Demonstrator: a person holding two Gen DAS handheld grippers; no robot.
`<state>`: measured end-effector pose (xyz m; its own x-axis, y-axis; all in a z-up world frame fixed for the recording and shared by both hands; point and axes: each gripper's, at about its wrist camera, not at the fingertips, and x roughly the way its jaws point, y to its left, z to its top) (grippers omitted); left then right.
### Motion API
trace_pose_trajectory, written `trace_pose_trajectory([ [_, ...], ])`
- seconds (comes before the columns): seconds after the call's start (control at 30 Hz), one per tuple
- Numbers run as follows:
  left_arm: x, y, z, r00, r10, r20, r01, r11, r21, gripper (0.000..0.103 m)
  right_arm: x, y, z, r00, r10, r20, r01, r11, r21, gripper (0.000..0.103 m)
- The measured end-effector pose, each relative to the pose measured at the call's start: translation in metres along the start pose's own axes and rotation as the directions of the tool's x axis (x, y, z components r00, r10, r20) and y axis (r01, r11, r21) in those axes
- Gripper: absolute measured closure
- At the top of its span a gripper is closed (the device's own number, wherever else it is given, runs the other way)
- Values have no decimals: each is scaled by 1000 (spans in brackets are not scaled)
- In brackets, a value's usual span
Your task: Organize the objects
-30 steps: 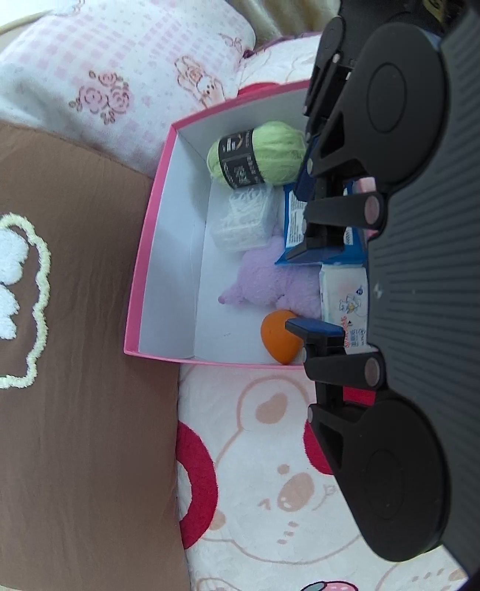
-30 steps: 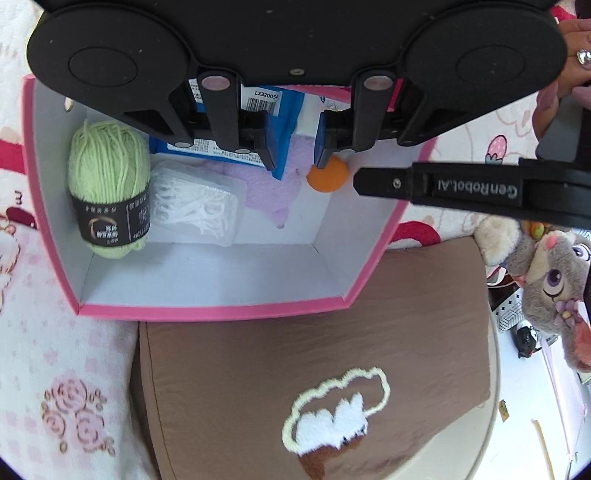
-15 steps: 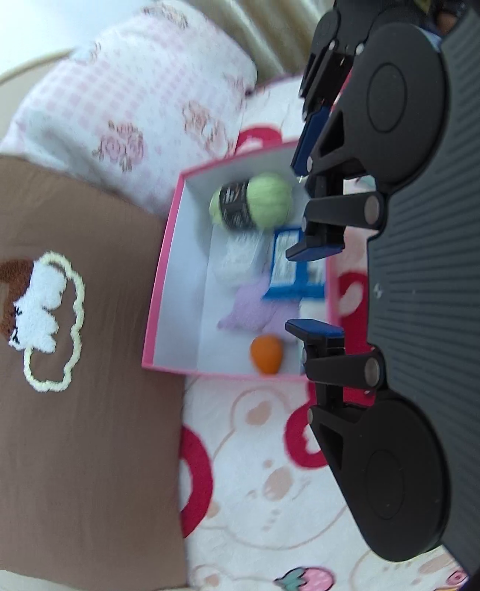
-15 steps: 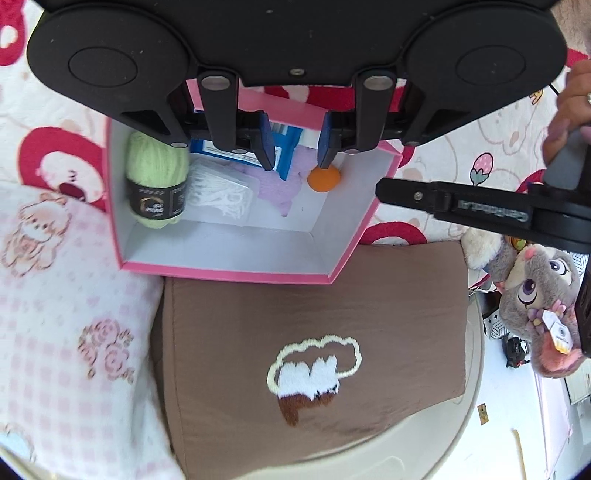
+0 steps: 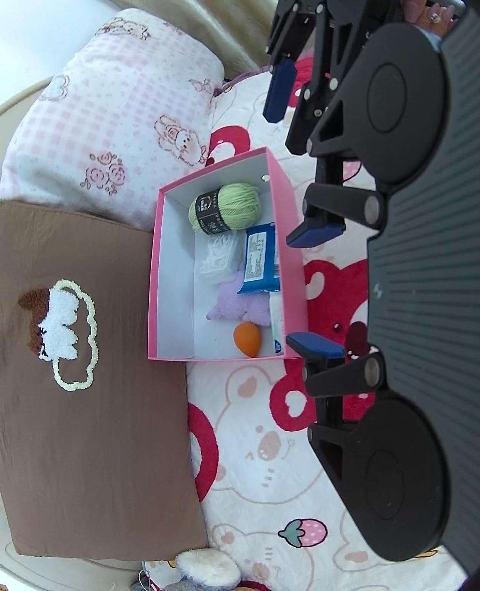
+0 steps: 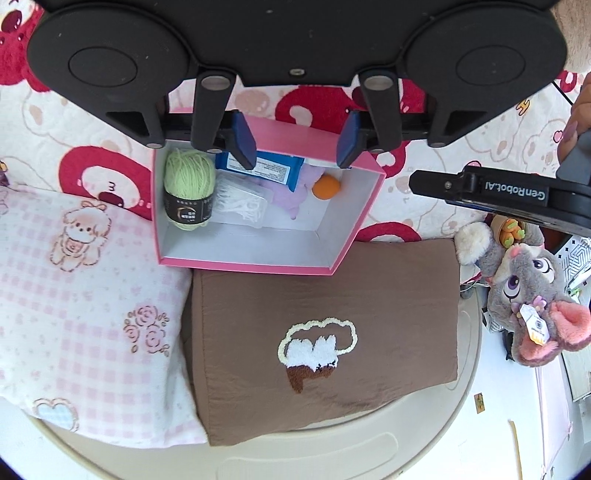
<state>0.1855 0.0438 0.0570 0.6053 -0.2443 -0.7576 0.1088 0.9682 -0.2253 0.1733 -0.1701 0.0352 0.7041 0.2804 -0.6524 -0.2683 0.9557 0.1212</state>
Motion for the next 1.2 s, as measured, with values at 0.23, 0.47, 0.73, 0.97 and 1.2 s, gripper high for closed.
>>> trace_pose_trajectory([
  [0.23, -15, -9, -19, 1000, 4, -15, -4, 1000, 22, 41, -19, -3, -13, 999, -39, -5, 39, 999, 18, 39],
  [0.47, -25, -10, -33, 1000, 18, -25, -17, 1000, 25, 32, -32, -5, -25, 997, -76, -8, 76, 997, 21, 22],
  [0.73, -20, -16, -50, 999, 43, -11, -43, 998, 35, 14, -36, -5, -35, 990, -138, -19, 138, 990, 1, 10],
  [0.97, -4, -11, -63, 998, 56, 5, -56, 998, 29, 0, -41, -11, -43, 987, -158, -8, 157, 987, -35, 6],
  [1.2, 11, 4, -72, 995, 77, -64, -78, 997, -17, 0, -35, -21, -52, 991, -130, -9, 131, 991, 30, 6],
])
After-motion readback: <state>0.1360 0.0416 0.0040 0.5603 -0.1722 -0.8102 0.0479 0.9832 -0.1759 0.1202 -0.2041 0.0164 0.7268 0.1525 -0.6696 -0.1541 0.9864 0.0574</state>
